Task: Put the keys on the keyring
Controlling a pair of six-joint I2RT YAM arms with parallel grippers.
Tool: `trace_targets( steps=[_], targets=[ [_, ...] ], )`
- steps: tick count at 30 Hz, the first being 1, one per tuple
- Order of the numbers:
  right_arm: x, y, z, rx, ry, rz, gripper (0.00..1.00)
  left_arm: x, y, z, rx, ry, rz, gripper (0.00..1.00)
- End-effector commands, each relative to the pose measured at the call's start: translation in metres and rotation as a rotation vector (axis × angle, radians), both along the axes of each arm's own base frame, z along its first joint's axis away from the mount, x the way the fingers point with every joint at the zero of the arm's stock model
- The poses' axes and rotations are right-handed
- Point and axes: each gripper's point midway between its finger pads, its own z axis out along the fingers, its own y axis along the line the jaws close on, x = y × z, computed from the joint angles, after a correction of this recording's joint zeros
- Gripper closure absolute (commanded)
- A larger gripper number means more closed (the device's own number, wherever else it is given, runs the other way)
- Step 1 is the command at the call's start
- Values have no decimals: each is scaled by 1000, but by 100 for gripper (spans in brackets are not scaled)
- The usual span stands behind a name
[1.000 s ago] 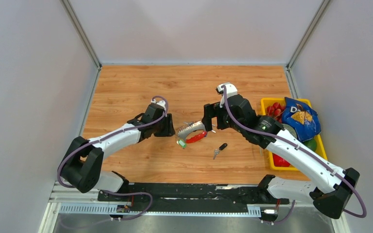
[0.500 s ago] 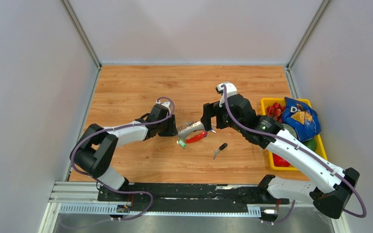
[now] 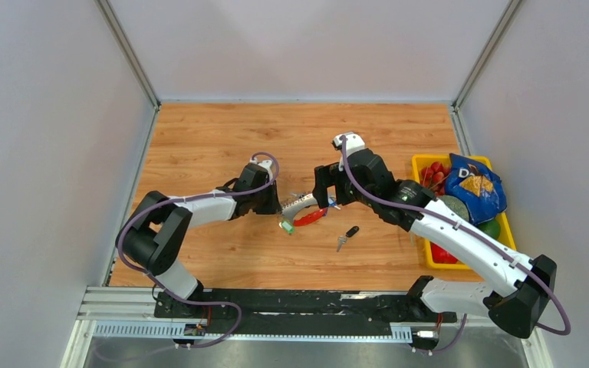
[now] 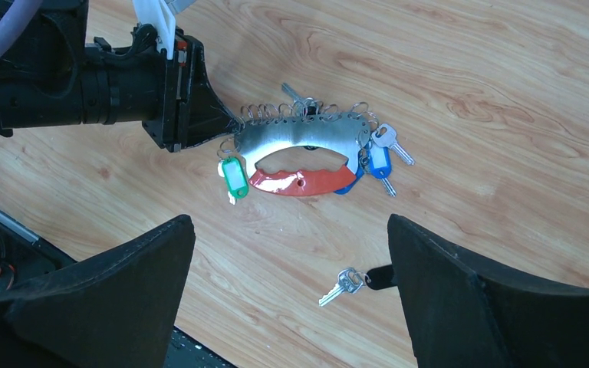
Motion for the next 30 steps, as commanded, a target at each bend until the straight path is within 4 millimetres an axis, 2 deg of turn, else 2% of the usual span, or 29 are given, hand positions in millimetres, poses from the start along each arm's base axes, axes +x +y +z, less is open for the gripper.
trace_targets(
  steps=[1, 3, 6, 12, 20, 30],
  targets=[
    [3, 6, 11, 41, -33, 14, 0, 15, -9, 15, -30, -56, -21, 78],
    [3, 7, 10, 40, -31, 14, 0, 15, -9, 17, -29, -61, -21, 84],
    [3, 7, 10, 41, -30, 15, 0, 15, -8, 21, -28, -68, -19, 99],
    [0, 7, 15, 55, -34, 25, 0, 13, -6, 44, -37, -100, -27, 100],
    [-4, 5, 28, 82, -61, 39, 0, 3, -7, 117, -121, -215, -63, 100],
    [-17, 5, 51, 130, -127, 123, 2, -24, -15, 180, -205, -230, -182, 100]
  ],
)
